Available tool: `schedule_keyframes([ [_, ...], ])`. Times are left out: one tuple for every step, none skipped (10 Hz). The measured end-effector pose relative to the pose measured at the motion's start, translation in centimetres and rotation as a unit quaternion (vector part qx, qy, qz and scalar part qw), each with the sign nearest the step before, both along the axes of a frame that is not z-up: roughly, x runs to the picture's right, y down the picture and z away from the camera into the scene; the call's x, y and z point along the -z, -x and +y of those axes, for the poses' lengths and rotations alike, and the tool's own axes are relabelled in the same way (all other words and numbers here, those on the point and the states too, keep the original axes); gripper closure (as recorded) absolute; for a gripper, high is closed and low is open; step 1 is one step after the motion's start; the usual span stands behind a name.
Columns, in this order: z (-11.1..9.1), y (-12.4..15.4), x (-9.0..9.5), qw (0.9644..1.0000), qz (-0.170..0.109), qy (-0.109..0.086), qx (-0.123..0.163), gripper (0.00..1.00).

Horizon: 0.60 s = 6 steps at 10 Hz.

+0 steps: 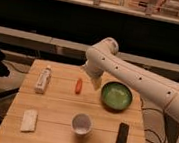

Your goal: Place the pepper in the ceramic cup

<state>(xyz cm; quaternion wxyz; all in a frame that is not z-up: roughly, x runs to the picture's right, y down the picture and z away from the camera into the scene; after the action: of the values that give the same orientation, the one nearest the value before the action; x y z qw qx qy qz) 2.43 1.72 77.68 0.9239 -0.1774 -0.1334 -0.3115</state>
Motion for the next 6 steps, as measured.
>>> schedule_keyframes([
  [0.1, 0.1, -0.3, 1.0, -0.002, 0.0, 0.003, 0.2],
  [0.2, 0.2, -0.8, 1.0, -0.006, 0.001, 0.006, 0.2],
  [0.2, 0.3, -1.2, 0.9999, -0.008, 0.002, 0.008, 0.2],
  [0.3, 0.5, -1.7, 0.9999, -0.011, 0.003, 0.011, 0.2],
  [0.4, 0.7, -2.1, 0.9998, -0.013, 0.004, 0.014, 0.2],
  [0.6, 0.7, -2.7, 0.9997, -0.015, 0.006, 0.017, 0.2],
])
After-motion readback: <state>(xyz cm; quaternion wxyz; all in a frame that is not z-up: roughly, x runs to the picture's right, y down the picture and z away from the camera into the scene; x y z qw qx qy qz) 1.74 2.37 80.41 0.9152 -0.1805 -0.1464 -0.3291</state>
